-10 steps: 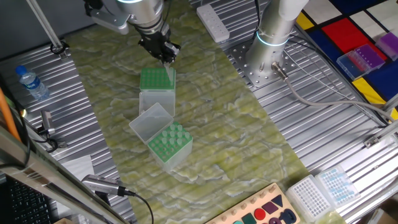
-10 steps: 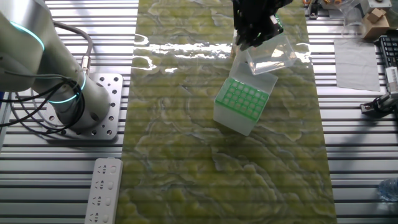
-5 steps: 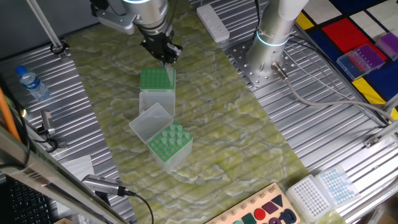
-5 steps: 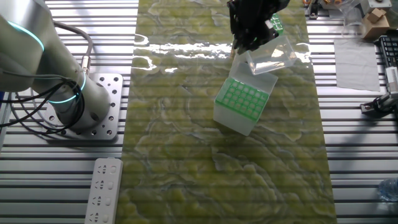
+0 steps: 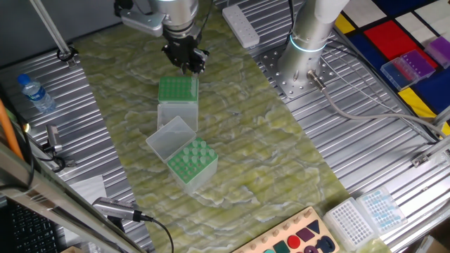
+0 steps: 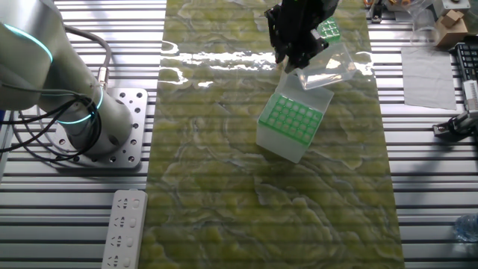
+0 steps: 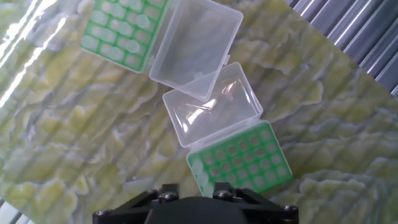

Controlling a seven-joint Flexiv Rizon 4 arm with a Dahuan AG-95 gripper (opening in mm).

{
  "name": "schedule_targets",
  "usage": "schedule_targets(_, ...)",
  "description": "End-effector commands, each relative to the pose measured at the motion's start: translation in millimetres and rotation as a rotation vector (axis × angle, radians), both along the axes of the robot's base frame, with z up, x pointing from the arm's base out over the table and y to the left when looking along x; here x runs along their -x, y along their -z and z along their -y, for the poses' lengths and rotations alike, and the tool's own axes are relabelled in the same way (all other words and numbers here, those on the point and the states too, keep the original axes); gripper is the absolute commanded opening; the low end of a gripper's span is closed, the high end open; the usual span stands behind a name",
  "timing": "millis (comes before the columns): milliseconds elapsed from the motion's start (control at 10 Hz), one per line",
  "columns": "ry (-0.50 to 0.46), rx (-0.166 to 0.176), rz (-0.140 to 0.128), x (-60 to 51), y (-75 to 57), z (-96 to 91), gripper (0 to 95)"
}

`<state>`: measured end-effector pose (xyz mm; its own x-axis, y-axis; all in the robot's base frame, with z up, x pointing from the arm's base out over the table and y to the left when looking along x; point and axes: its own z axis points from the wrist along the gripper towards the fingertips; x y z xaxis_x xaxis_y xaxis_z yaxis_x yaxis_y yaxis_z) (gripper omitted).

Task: Transfer all large pipette tips from one holder to another

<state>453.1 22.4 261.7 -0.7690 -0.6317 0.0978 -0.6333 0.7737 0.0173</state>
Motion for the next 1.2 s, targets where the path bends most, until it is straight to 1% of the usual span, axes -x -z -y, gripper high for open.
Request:
schedule_targets(100,0.068,-0.025,-0.003,-3.3,1.2,-4.8,38.0)
schedule_targets(200,0.087,-0.033,-0.003,-6.5,2.2,-8.9,38.0)
schedule_targets(300,0.131,-0.037,-0.001,-17.0,5.5,-24.2,38.0)
schedule_targets(400,0.155,-0.038,0.003,-26.2,8.9,-39.0,38.0)
schedule_targets(500,0.170,-0.038,0.006,-33.1,11.8,-51.7,38.0)
schedule_targets(800,0.232,-0.036,0.013,-54.1,23.7,-97.8,38.0)
schedule_targets(1000,0.292,-0.032,0.013,-73.3,30.3,-125.4,38.0)
schedule_targets(1100,0.322,-0.030,0.017,-84.2,34.2,-140.1,38.0)
schedule_targets(1200,0.348,-0.032,0.034,-91.2,39.7,-151.6,38.0)
